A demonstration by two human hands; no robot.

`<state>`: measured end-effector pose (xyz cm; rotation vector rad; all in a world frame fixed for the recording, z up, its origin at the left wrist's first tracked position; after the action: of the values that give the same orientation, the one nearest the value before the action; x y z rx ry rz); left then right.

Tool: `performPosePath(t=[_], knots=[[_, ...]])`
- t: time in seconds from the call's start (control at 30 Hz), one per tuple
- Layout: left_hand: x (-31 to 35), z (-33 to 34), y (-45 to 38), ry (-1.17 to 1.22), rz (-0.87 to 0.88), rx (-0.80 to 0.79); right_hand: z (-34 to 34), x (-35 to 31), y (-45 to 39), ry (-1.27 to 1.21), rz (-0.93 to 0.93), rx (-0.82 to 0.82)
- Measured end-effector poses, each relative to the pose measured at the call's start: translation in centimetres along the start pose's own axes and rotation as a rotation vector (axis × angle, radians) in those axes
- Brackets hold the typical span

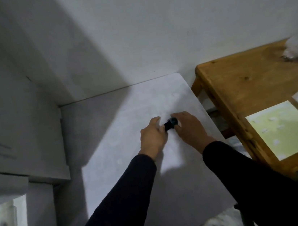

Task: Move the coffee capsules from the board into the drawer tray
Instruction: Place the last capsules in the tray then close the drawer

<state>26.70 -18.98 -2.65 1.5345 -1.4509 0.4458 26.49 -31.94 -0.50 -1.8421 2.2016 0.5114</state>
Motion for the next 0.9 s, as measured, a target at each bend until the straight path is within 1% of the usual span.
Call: performPosePath(t=[0.17, 0.4, 0.53, 0.67, 0.77, 0.9], knots=[[0.3, 0.1, -2.0, 0.007, 0.017, 0.052, 1.4, 0.3, -1.5, -0.057, -0.012, -0.016], [-0.8, -0.6, -2.8, 0.204, -0.063, 0.118, 1.4, 0.4, -1.5, -0.117, 0.006, 0.037], [-1.8, -0.9, -2.4, 0.284, -0.091, 0.170, 1.2, 1.3, -1.2, -0.153, 0.055, 0.061], [-2.4, -0.8, -1.9, 0.326, -0.109, 0.201, 1.2, 1.8, -0.8, -0.219, 0.078, 0.048], [-2.2, -0.7, -1.7, 0.340, -0.099, 0.202, 1.4, 2.3, -0.2, -0.275, 0.128, 0.011], [-2.6, -0.8, -1.1, 0.367, -0.131, 0.205, 1.2, 2.7, 0.6, -0.278, 0.191, -0.003]])
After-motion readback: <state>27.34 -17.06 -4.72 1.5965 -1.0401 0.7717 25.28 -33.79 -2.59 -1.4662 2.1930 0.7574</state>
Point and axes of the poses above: each hand's wrist, its own y-axis away from the middle knuckle, its own z-axis out of the palm, x = y × z, the point moved 10 cm from there along -y, towards the middle knuckle, and after that the axes turned 1 degree about x, right-handed, at the moved point
